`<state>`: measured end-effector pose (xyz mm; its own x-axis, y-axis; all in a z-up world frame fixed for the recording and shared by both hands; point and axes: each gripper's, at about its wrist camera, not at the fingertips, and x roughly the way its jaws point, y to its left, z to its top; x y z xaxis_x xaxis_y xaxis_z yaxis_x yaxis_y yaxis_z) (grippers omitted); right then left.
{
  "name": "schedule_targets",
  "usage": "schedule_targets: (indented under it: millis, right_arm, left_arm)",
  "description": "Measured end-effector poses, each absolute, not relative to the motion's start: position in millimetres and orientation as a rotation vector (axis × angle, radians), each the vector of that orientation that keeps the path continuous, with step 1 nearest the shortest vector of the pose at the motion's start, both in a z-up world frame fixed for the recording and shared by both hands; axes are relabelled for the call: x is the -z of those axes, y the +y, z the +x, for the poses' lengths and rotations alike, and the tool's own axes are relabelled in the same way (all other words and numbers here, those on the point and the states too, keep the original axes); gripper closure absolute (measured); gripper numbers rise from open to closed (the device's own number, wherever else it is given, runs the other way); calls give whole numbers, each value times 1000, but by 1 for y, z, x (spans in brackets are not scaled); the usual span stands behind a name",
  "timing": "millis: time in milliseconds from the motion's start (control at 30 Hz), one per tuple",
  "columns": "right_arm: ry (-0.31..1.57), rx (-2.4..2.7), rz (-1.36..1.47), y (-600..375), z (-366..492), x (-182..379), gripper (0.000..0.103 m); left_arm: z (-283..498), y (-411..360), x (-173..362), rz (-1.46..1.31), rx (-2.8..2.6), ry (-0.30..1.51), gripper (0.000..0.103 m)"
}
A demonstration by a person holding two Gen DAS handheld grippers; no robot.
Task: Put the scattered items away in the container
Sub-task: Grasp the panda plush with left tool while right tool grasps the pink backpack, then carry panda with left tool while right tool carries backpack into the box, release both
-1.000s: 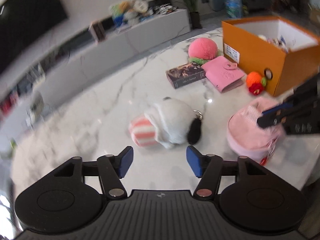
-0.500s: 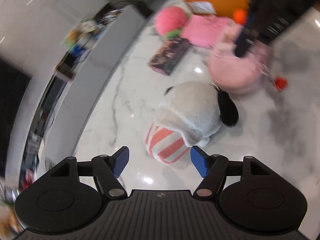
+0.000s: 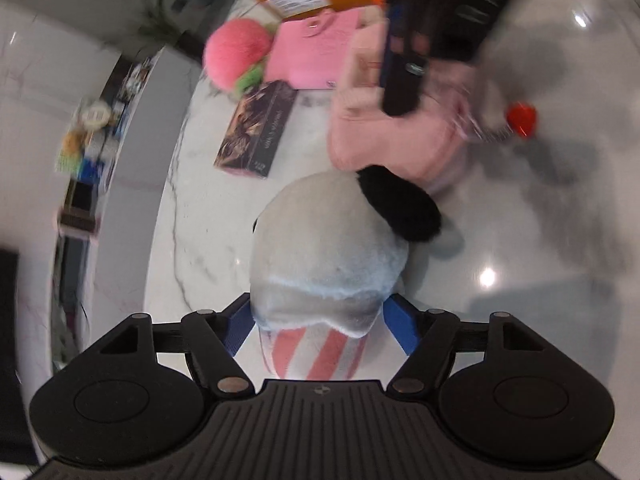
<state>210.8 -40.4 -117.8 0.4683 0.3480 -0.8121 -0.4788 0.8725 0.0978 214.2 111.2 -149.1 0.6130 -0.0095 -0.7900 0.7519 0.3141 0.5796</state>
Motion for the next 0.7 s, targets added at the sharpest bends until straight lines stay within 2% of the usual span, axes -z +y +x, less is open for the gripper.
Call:
schedule_targets:
  millis: [67,200,433,700]
  right_arm:
    - [960,-504,-139,-42,208,118,92]
    - [963,-488,-112,-47,199,117,93]
    - [965,-481,-46,-62,171,108,93]
    - [936,-470,-16,-81,128,88,94]
  left_arm:
    - [215,109,147,1101,549,807,29]
    - [204,109,138,967,502,855,32]
    - [170,118,117,576,349,960,34]
    - [119,130,85,318,223,969,34]
